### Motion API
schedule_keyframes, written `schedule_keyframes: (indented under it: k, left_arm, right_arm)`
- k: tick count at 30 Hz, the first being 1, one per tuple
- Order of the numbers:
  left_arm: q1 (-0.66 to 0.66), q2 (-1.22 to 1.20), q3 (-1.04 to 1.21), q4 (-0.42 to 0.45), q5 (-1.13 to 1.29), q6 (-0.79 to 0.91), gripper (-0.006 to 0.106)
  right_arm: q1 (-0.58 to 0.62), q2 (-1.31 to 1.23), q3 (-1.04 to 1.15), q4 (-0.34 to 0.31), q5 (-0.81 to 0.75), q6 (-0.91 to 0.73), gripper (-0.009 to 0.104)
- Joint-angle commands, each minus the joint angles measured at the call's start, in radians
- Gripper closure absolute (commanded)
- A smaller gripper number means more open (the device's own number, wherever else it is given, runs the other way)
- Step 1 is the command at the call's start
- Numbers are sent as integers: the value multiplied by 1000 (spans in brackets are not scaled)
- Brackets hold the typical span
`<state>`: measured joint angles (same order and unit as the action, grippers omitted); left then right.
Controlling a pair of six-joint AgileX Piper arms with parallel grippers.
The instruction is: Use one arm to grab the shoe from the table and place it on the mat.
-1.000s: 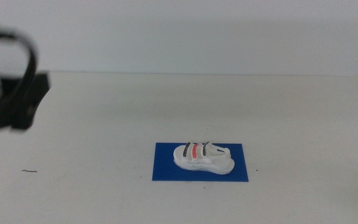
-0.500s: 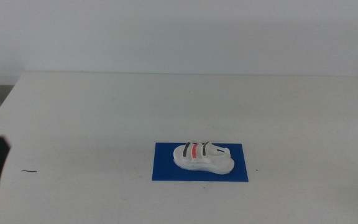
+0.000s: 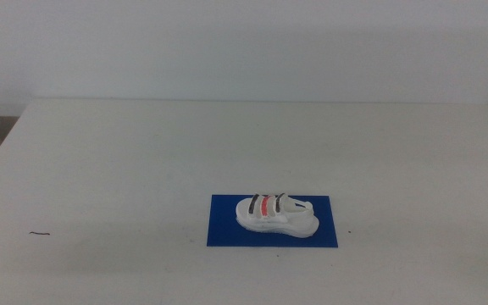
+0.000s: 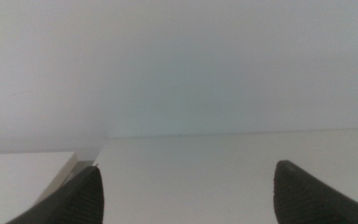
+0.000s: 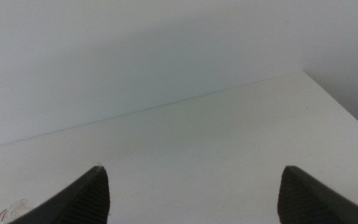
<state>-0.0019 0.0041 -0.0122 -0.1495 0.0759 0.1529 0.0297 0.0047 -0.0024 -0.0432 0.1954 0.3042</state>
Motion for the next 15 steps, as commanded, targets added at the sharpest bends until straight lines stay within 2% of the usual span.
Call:
schedule_keyframes:
  k: [1,5,15]
  left_arm:
    - [1,-4,0,4,-7,-1,7]
    - [1,-4,0,44,2,-1,7]
    - [1,-4,12,44,5,-1,7]
  right_arm:
    - [0,-5,2,-6,-10,-4,16]
    - [0,-5,2,-6,-10,-4,16]
    - [0,-5,2,-6,-10,-4,16]
